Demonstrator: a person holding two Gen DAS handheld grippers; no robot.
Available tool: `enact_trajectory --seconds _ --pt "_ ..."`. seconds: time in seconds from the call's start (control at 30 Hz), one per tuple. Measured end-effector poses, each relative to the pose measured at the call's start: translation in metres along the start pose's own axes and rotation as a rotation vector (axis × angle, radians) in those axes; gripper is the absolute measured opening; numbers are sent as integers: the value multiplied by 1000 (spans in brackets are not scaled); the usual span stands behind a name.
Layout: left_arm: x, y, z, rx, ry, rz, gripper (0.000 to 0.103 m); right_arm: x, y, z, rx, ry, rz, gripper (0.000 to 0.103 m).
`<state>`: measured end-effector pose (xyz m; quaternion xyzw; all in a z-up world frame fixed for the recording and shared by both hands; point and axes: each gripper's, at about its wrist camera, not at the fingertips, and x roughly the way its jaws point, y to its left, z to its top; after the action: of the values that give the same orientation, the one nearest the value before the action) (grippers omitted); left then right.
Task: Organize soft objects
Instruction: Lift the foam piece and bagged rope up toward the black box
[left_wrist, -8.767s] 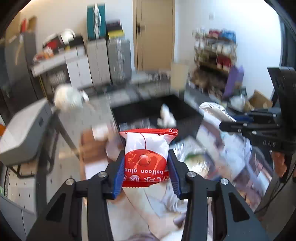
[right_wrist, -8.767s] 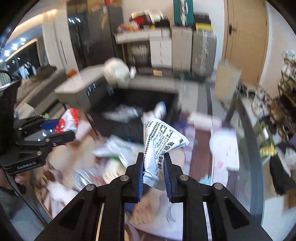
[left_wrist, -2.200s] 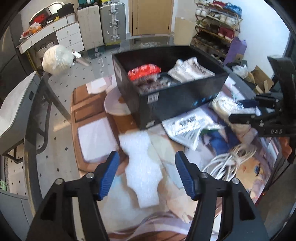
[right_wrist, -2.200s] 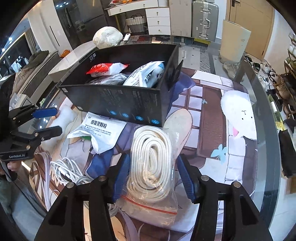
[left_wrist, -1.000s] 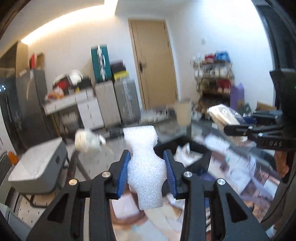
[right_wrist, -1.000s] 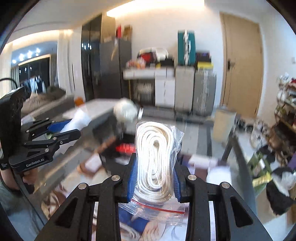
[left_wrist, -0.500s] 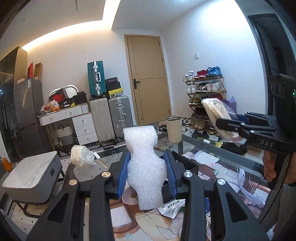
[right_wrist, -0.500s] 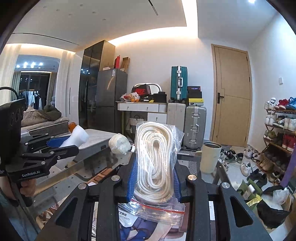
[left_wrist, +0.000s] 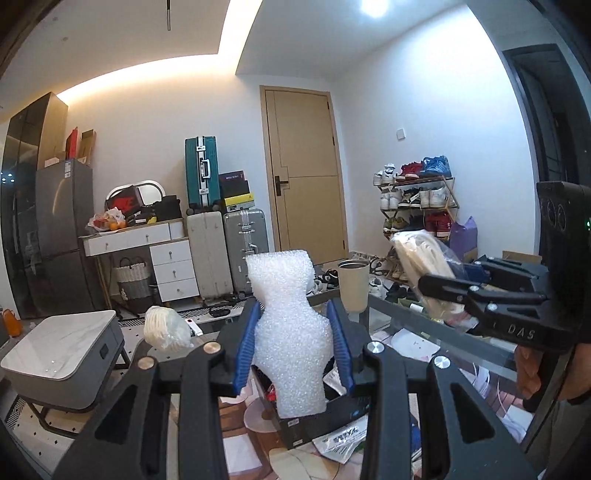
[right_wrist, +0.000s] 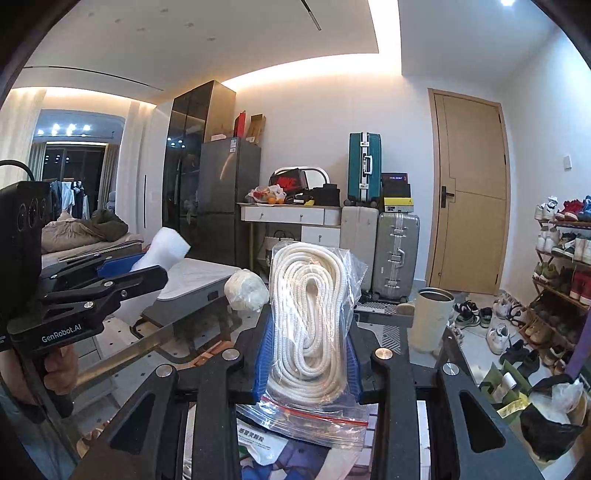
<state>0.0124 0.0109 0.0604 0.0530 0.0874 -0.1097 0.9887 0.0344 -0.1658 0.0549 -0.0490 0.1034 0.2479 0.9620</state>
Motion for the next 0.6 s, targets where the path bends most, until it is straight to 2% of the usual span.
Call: enact_trajectory --seconds 0.17,0.33,0.6 --pt "17 5 7 -35 -3 -3 36 24 4 12 -1 6 9 33" --pt "49 15 11 -109 32 -1 36 54 2 23 19 12 -5 33" --pt "93 34 18 -212 23 49 36 95 -5 36 60 27 -32 33"
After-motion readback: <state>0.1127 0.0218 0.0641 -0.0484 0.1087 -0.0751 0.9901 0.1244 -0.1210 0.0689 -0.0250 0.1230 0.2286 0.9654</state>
